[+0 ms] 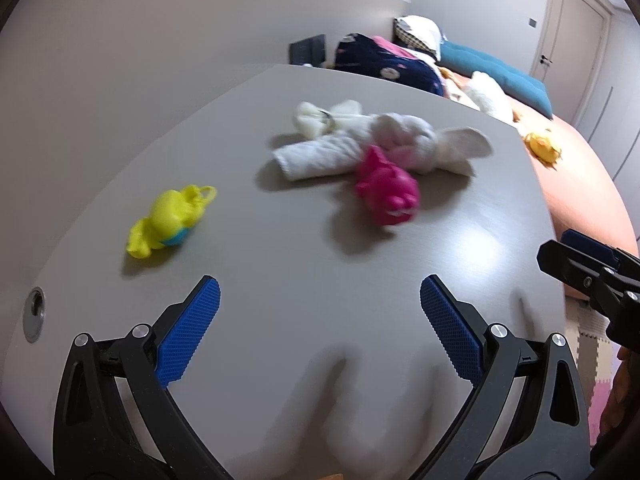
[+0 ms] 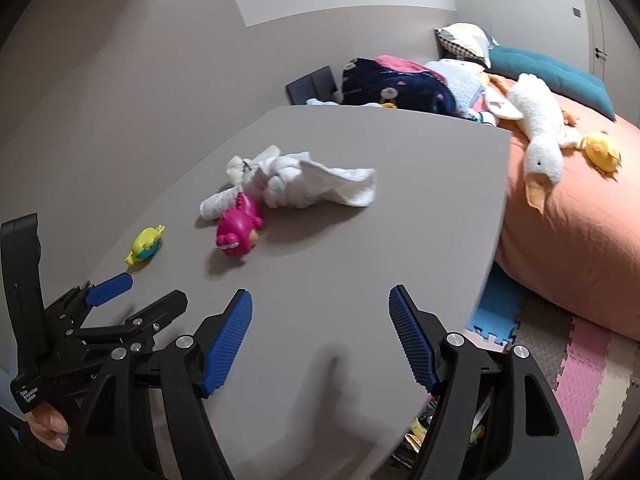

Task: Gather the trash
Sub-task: 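Move both open tools back over the table items, then grasp the pink plush with the right tool while the left tool grasps the yellow-green rattle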

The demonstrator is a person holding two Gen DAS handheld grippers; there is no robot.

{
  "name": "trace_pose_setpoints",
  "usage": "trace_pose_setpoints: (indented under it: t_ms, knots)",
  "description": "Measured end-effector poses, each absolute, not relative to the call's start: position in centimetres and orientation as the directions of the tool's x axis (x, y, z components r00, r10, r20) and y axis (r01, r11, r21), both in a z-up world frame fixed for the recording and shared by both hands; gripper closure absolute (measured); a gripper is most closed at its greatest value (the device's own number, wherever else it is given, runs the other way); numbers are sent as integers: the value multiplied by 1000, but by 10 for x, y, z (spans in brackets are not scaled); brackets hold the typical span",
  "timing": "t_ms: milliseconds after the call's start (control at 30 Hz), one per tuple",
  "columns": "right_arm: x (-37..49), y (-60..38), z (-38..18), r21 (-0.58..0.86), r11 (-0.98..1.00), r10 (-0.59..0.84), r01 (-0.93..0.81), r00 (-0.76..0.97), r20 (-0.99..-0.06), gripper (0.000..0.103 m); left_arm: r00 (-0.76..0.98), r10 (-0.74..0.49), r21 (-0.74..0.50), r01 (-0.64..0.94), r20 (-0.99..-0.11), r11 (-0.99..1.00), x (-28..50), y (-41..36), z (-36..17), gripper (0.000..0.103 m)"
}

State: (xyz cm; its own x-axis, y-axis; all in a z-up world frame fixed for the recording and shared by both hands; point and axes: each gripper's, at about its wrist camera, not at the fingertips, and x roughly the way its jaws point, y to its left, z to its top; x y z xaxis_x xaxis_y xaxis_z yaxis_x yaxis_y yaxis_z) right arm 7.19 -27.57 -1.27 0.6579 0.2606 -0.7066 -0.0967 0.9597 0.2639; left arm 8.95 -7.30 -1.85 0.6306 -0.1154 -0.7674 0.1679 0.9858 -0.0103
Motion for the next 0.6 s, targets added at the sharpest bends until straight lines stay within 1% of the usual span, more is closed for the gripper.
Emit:
trace_pose_setpoints:
  t_ms: [233, 600]
  knots:
    - [90, -245, -14, 247, 959, 279, -141, 637, -718, 31, 633, -87, -21, 111, -769, 994, 104, -39, -20, 6]
    - [123, -203, -23, 235, 954, 300, -187, 599, -743, 29, 625, -57, -27, 58, -778, 998, 134, -5, -26, 6]
